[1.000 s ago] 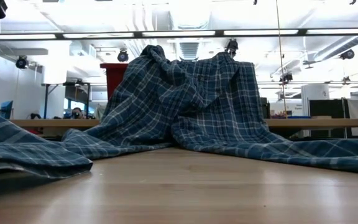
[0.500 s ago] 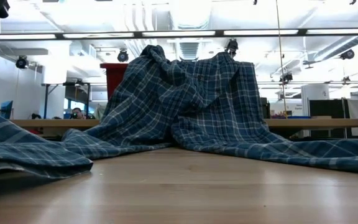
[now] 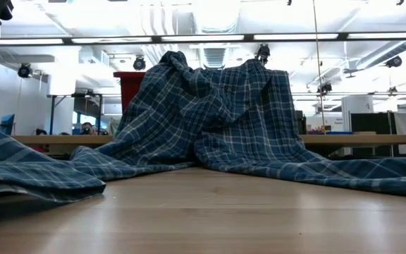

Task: Fold Laundry from Bin
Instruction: Fold the blue patterned pants

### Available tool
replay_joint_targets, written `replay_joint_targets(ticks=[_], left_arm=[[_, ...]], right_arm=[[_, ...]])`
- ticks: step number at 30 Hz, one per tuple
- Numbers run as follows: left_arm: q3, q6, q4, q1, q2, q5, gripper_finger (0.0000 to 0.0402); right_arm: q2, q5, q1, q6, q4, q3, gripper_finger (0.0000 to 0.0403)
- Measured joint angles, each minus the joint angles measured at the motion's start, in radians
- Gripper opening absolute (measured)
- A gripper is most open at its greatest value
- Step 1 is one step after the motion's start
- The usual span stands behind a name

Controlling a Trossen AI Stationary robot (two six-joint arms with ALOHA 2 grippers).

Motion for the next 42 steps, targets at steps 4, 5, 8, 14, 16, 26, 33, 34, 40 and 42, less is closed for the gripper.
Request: replay_joint_targets(ticks=[4, 5, 8, 14, 16, 26, 33, 34, 40, 42], left_arm=[[0.000, 0.001, 0.000, 0.000, 0.000, -0.012, 0.0261], [0.000, 0.002, 0.001, 0.000, 0.000, -0.012, 0.0261], [0.000, 0.002, 0.000, 0.000, 0.000, -0.012, 0.0261], [0.000, 0.006, 0.000, 0.000, 0.000, -0.012, 0.0261], [0.000, 0.010, 0.000, 0.000, 0.000, -0.012, 0.0261], [0.000, 0.010, 0.001, 0.000, 0.000, -0.011, 0.0261], [0.000, 0.010, 0.005, 0.000, 0.000, -0.011, 0.0261], [0.000, 0.010, 0.005, 0.000, 0.000, -0.011, 0.0261], [0.000, 0.008, 0.005, 0.000, 0.000, -0.008, 0.0261], [0.000, 0.004, 0.006, 0.000, 0.000, -0.004, 0.0261]], right_arm=[[0.070, -0.012, -0.005, -0.017, 0.008, 0.026, 0.0141], [0.092, -0.021, -0.007, -0.021, 0.007, 0.035, 0.0156], [0.150, -0.033, -0.007, -0.042, 0.007, 0.070, 0.0195], [0.246, -0.055, -0.021, -0.094, -0.018, 0.171, 0.0213], [0.274, -0.073, -0.027, -0.104, -0.046, 0.207, 0.0194], [0.310, -0.070, -0.048, -0.190, -0.351, 0.420, 0.0025], [0.308, -0.028, -0.098, -0.368, -0.273, 0.496, 0.0029], [0.311, -0.018, -0.111, -0.404, -0.233, 0.499, 0.0037], [0.346, 0.054, -0.179, -0.640, 0.065, 0.500, 0.0124], [0.349, 0.072, -0.187, -0.670, 0.043, 0.502, 0.0157]])
